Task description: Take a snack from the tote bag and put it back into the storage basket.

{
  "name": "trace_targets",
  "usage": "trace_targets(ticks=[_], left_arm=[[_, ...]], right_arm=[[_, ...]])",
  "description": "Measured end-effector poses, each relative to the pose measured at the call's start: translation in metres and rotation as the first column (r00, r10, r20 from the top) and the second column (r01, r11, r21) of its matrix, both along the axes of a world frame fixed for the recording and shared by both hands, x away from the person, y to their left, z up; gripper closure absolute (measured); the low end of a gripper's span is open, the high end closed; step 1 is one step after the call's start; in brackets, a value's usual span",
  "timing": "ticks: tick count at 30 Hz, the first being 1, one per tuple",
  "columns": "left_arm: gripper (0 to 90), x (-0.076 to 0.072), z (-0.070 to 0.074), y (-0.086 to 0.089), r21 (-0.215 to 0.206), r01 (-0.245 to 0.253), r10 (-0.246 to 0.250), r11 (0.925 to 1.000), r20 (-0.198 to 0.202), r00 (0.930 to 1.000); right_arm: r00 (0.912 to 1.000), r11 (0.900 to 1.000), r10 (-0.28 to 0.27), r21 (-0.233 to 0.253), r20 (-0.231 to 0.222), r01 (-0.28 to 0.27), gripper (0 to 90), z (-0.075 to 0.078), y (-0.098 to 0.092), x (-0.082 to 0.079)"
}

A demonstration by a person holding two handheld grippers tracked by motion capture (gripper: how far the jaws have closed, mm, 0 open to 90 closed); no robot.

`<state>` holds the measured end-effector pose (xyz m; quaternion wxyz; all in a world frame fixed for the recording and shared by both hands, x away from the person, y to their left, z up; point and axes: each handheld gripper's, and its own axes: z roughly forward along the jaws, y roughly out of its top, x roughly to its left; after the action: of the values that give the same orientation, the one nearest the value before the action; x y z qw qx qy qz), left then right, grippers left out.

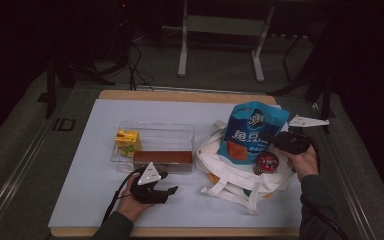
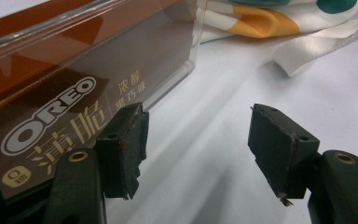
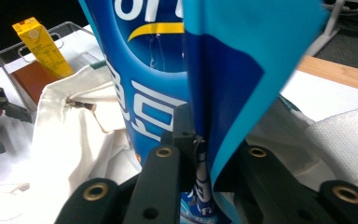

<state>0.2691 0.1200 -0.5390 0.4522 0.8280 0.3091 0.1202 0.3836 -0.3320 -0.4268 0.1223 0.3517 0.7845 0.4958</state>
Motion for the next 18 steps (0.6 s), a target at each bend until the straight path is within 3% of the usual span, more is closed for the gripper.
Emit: trace_targets(ticks=[7, 18], left_arm=[[36.9, -0.0001, -0.0001, -0.0003, 0.002, 0.002, -0.002, 1.0, -0.001, 1.0], [36.7, -0.0004, -0.0001, -0.0005, 0.003, 0.005, -0.005, 1.0, 0.0, 1.0]], right_arm=[[0.9992, 0.997, 0.006, 0.075, -0.039, -0.003, 88.1, -0.0018, -0.004, 0.0013], [0.9995, 0.996, 0.012, 0.092, -0.029, -0.009, 88.7, 0.0074, 0.0057, 0.0015]])
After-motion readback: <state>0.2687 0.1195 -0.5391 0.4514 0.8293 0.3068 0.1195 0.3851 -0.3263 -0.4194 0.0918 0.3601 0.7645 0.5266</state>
